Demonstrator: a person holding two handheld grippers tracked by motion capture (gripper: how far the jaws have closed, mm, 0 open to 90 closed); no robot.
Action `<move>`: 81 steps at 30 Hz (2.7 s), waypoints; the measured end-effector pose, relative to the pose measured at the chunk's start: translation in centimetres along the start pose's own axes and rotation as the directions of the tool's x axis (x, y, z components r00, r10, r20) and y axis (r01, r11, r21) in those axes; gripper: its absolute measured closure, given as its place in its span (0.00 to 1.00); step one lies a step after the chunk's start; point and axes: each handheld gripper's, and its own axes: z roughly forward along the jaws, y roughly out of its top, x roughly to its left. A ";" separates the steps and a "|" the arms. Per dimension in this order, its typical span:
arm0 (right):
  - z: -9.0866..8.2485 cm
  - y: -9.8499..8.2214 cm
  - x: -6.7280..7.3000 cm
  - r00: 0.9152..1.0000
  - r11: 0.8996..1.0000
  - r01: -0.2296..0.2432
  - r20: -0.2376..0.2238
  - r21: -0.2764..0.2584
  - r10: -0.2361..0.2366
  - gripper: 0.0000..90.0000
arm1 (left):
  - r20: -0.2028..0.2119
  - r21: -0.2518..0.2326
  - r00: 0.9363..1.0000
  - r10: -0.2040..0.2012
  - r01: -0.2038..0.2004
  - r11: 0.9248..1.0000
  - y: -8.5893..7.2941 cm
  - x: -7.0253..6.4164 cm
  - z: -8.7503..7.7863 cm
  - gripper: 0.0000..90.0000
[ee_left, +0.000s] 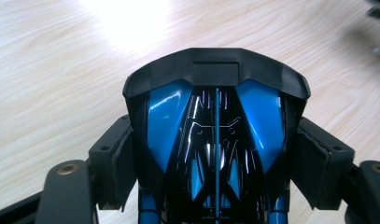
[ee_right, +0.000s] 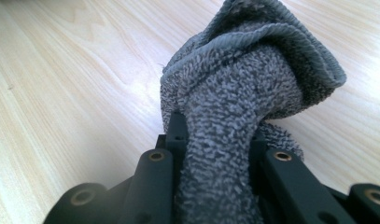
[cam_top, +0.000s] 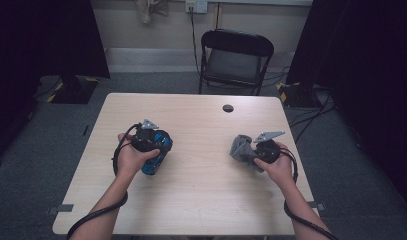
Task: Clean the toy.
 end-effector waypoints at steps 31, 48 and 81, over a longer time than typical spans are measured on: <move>-0.2 -3.8 -4.5 0.981 0.991 -0.130 0.140 -0.019 0.131 0.78 | -0.052 0.094 0.997 -0.062 0.067 0.993 -2.5 3.6 1.8 0.28; 0.5 -4.3 -4.9 0.978 0.989 -0.144 0.148 -0.028 0.146 0.72 | -0.053 0.131 0.997 -0.052 0.059 0.990 -3.2 3.9 3.6 0.28; 0.8 -4.2 -4.6 0.976 0.988 -0.153 0.154 -0.017 0.154 0.40 | -0.064 0.107 0.998 -0.023 0.030 0.994 -3.6 3.7 4.3 0.25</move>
